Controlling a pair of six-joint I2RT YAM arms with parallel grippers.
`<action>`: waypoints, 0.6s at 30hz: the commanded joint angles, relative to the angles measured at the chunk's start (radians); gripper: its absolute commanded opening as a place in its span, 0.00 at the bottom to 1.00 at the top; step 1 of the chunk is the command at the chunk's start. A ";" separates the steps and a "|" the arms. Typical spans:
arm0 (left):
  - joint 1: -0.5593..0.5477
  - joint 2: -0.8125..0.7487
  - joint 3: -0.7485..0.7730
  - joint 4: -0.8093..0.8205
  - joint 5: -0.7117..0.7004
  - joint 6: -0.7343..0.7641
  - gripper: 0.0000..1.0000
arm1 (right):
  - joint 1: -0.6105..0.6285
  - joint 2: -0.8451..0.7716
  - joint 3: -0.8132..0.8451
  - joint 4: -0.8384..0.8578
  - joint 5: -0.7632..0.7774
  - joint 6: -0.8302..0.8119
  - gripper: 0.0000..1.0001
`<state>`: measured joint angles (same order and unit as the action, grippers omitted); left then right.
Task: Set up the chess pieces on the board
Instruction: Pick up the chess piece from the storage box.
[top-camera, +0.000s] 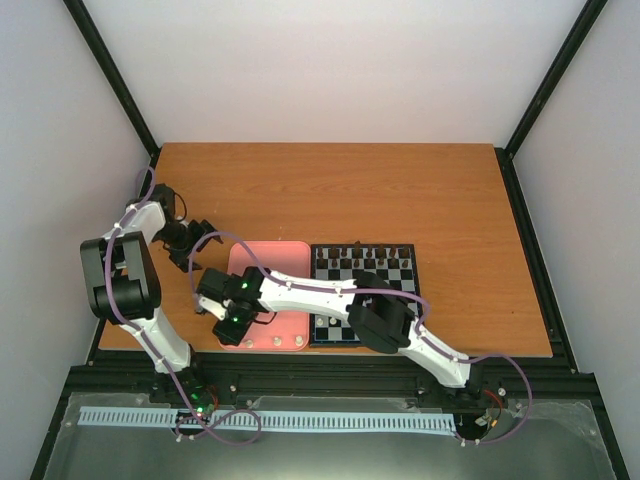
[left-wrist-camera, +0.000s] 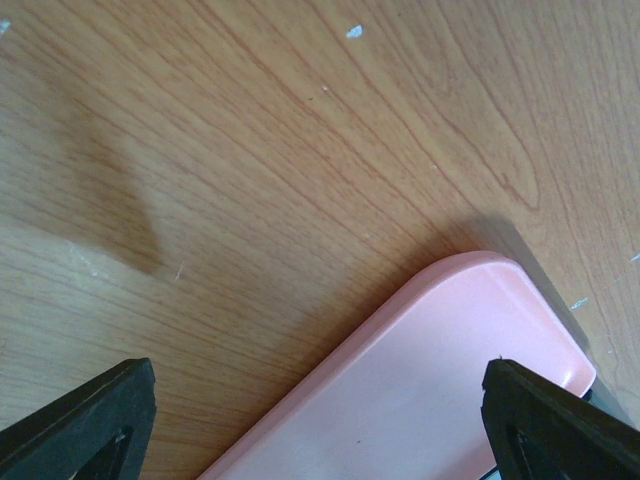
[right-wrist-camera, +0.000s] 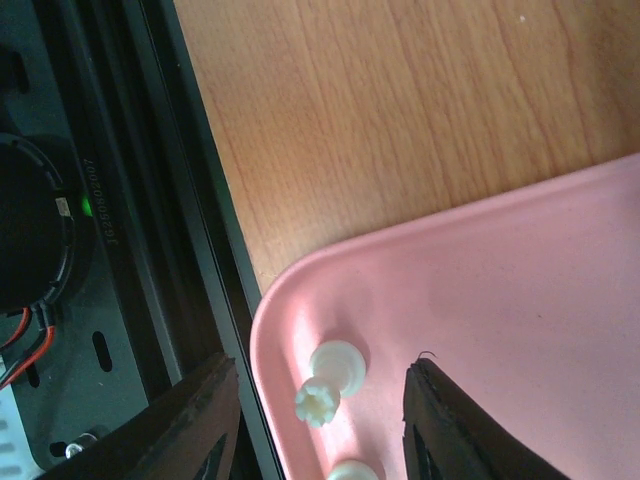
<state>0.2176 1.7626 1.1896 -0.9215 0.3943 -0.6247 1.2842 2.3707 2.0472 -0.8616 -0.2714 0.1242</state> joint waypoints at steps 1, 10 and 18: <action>-0.002 0.013 0.034 -0.010 0.012 0.006 1.00 | 0.006 0.039 0.048 -0.017 -0.019 -0.021 0.37; -0.002 0.018 0.033 -0.008 0.014 0.007 1.00 | 0.007 0.050 0.049 -0.041 -0.012 -0.020 0.28; -0.001 0.018 0.031 -0.006 0.012 0.008 1.00 | 0.006 0.050 0.054 -0.048 0.016 -0.020 0.12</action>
<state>0.2176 1.7729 1.1896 -0.9215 0.3943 -0.6247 1.2842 2.4081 2.0716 -0.8997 -0.2729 0.1104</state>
